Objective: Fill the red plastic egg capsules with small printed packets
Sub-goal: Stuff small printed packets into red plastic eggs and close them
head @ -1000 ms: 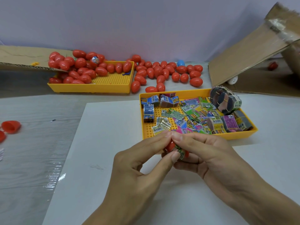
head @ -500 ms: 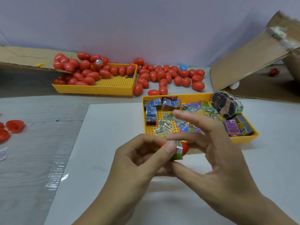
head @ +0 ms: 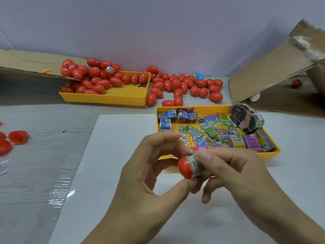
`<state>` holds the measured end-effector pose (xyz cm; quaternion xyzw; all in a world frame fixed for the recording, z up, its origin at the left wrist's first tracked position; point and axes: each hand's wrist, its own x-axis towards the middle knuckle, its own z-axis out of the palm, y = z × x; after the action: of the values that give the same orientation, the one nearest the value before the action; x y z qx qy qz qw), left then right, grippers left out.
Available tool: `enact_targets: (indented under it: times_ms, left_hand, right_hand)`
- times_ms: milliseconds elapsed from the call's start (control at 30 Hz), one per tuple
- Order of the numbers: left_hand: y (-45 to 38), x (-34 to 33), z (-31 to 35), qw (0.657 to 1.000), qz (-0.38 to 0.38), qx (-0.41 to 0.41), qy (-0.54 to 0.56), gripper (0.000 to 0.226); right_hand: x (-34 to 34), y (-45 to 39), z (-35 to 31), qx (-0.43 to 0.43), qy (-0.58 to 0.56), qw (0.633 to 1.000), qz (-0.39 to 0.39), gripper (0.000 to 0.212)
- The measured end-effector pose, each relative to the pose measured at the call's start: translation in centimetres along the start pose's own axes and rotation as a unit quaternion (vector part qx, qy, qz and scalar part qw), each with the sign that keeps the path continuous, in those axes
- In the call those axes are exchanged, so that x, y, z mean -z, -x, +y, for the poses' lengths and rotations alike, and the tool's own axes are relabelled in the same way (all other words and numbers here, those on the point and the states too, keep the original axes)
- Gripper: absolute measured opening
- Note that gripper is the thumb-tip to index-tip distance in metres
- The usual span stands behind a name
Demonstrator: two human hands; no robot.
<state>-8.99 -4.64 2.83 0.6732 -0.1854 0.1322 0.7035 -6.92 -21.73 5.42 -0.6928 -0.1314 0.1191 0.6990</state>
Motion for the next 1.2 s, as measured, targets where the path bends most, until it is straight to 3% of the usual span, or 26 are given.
enact_targets:
  times_ms: [67,200,333,467,567,667,833,900,967,1067,1100,1133,1200]
  left_hand:
    - [0.2,-0.1,-0.1,1.0,-0.005,-0.006,-0.015,0.066]
    - [0.0,0.2,0.2,0.993,0.013,0.105,0.042,0.05]
    - [-0.5,0.2,0.6,0.975,-0.005,0.195,0.102,0.031]
    - [-0.5,0.1,0.9,0.983,0.018,0.171,0.072,0.027]
    - [-0.5,0.4,1.1,0.987,0.041,0.15,0.045,0.03]
    - [-0.6,0.4,1.2,0.988,0.046,0.141,0.041,0.032]
    - [-0.7,0.3,0.9,0.987,0.055,0.144,0.055,0.038]
    - [-0.8,0.4,0.6,0.984,0.076,0.143,0.078,0.044]
    - [-1.0,0.5,0.3,0.978,0.109,0.145,0.101,0.051]
    - [-1.2,0.4,0.2,0.974,0.141,0.153,0.086,0.07]
    - [-1.3,0.4,0.1,0.974,0.147,0.155,0.074,0.063]
    - [-1.3,0.3,0.1,0.974,0.146,0.156,0.075,0.047]
    - [-1.4,0.1,0.0,0.972,0.128,0.173,0.093,0.02]
  right_hand:
    - [0.0,0.2,0.0,0.024,0.004,1.0,0.011,0.02]
    - [0.0,0.5,0.4,0.097,0.067,0.99,0.071,0.038]
    - [-0.2,0.5,0.8,0.162,0.135,0.976,0.06,0.045]
    - [0.1,0.5,0.8,0.168,0.12,0.978,0.04,0.048]
    - [0.2,0.4,0.4,0.095,0.026,0.994,0.045,0.043]
    - [-0.1,0.0,0.0,0.052,0.005,0.996,0.071,0.032]
    - [-0.7,0.1,-0.2,0.069,-0.015,0.994,0.087,0.016]
    - [-0.4,0.0,-0.6,0.107,0.029,0.984,0.14,0.02]
    - [1.2,-0.4,-2.1,0.225,0.201,0.93,0.212,0.021]
    - [6.3,-1.4,-5.6,0.426,0.457,0.736,0.259,0.024]
    - [8.6,-1.8,-7.1,0.457,0.494,0.681,0.288,0.025]
    - [11.2,-2.4,-8.7,0.467,0.512,0.644,0.325,0.024]
    - [16.2,-3.7,-12.0,0.412,0.53,0.628,0.394,0.022]
